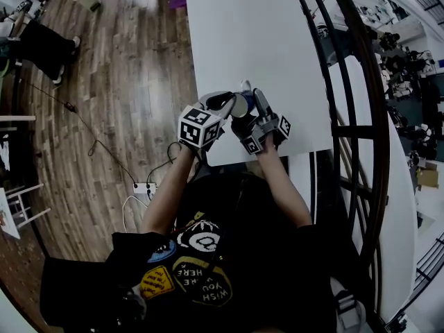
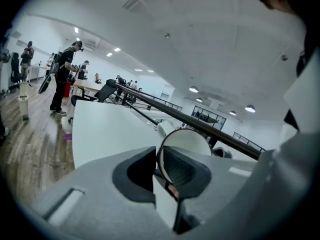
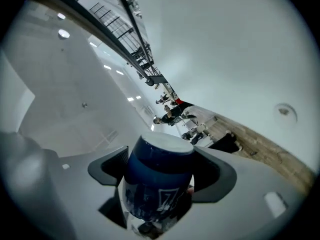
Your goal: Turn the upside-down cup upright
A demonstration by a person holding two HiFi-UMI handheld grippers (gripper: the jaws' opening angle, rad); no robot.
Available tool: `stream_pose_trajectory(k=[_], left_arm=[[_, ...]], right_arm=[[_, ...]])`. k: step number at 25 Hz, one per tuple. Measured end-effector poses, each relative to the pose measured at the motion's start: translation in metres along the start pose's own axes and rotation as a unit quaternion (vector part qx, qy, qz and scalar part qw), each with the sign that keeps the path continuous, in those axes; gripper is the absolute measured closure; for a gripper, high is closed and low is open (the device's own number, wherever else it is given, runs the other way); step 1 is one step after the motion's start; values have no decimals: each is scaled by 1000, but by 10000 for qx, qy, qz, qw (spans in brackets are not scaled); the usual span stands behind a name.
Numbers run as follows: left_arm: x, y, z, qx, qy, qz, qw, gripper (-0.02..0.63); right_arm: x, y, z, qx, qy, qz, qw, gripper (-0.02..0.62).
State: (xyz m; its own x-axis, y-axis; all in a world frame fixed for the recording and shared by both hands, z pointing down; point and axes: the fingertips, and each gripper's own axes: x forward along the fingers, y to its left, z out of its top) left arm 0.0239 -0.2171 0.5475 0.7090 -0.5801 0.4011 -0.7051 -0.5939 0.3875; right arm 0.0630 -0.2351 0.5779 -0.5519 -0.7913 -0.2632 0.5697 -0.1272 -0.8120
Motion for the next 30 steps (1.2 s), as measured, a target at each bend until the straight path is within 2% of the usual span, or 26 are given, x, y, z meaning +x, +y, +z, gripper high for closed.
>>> stream_pose_trajectory(k=[4,7,9,10,14,15,16,17,18,20,23,24,25,26,27,30], left_arm=[[0,16,-16,242,151,409,9988,554],[-9,40,-27,-93,137,754,9970,554],[-20,55,-35,-381,146,970,9944,567],[-26,61,-38,-454,160,1063,9932,601],[-37,77,-50,-524,258,1247,9905,603],[-40,79,-54,-554,306,1273,9898,603],[-42,81,-58,-593,356,1294,9892,603],[-44,81,-63,-632,405,1307,9886,602],[-45,81,-67,-668,456,1313,9880,603],[-47,78,-75,-716,552,1326,9870,603],[-54,74,-84,-674,666,1374,9860,603],[-56,74,-86,-676,694,1397,9854,603],[-58,75,-89,-692,720,1415,9849,602],[-59,75,-92,-705,750,1424,9844,603],[-60,74,-95,-705,783,1418,9843,603],[-59,73,-99,-715,841,1349,9847,603]], right_arm=[[-4,-12,22,-901,41,-643,9938,209],[-4,-20,46,-1385,-168,-1006,9851,209],[-5,-26,62,-1964,-180,-1357,9709,209],[-4,-30,70,-2285,-108,-1560,9609,209],[17,-42,93,-3066,135,-1953,9315,209],[24,-45,98,-3361,181,-2070,9186,209],[30,-49,105,-3769,241,-2255,8981,209],[36,-54,111,-4283,351,-2461,8688,209],[43,-59,116,-4869,547,-2626,8312,209],[54,-71,121,-6003,1077,-2893,7378,209],[62,-95,121,-7229,1695,-3099,5939,209],[65,-103,121,-7522,1818,-3106,5519,209],[66,-110,121,-7749,1915,-3103,5163,209],[66,-117,122,-7903,1984,-3095,4901,209],[66,-123,123,-7992,2019,-3074,4754,209],[66,-127,122,-8093,2037,-2977,4636,209]])
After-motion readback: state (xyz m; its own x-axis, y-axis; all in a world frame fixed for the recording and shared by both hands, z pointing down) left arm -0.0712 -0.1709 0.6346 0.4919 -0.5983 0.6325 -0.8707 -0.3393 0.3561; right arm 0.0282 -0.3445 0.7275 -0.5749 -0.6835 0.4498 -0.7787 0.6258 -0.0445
